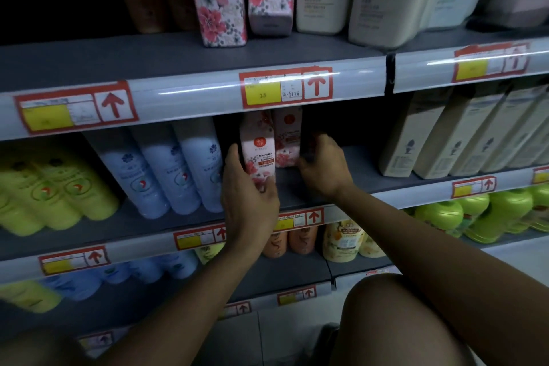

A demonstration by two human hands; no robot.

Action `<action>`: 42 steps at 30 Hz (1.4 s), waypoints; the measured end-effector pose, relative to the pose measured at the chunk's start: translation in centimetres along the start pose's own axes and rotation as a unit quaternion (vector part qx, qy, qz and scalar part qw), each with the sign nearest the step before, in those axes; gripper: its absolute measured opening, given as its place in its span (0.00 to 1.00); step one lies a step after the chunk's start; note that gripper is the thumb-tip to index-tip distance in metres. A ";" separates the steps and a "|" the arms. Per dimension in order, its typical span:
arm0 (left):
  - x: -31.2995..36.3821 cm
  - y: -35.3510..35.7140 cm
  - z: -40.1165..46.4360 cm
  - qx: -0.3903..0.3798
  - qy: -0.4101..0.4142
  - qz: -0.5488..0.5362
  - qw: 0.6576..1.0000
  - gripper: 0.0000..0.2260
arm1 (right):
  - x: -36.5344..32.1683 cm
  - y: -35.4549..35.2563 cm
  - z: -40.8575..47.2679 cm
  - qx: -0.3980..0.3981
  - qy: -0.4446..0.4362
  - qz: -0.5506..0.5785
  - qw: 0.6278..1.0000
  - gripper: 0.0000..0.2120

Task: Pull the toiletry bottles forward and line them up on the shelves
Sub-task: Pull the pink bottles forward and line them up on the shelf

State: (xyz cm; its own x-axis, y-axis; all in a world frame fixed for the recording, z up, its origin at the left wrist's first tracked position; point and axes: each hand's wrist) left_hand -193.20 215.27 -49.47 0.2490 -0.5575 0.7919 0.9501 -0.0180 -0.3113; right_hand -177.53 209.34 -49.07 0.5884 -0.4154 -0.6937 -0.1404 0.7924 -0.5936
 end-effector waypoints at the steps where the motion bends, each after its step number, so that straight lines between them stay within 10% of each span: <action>1: 0.4 -0.6 -0.1 -0.002 -0.003 -0.006 1.000 0.34 | -0.3 -0.7 -0.3 -0.002 0.000 0.002 1.000 0.22; 16: 9.6 -11.0 1.4 0.071 0.062 -0.052 0.994 0.20 | -10.9 -11.5 -5.7 0.052 -0.168 -0.009 0.984 0.07; 42: 15.8 -16.9 8.9 0.073 0.129 -0.008 0.989 0.18 | -18.2 -17.1 -2.3 0.115 -0.190 0.005 0.975 0.18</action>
State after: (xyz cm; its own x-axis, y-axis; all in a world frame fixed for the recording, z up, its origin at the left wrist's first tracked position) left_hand -203.68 214.14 -27.00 0.1959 -0.7518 0.6296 0.9752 0.0819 -0.2057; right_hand -187.71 202.32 -27.22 0.8471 -0.2466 -0.4707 0.0092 0.8925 -0.4510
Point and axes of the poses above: each hand's wrist, its own z-axis towards the middle knuckle, its own y-axis out of the palm, x = y × z, and after that the axes turned 12 degrees about x, right-handed
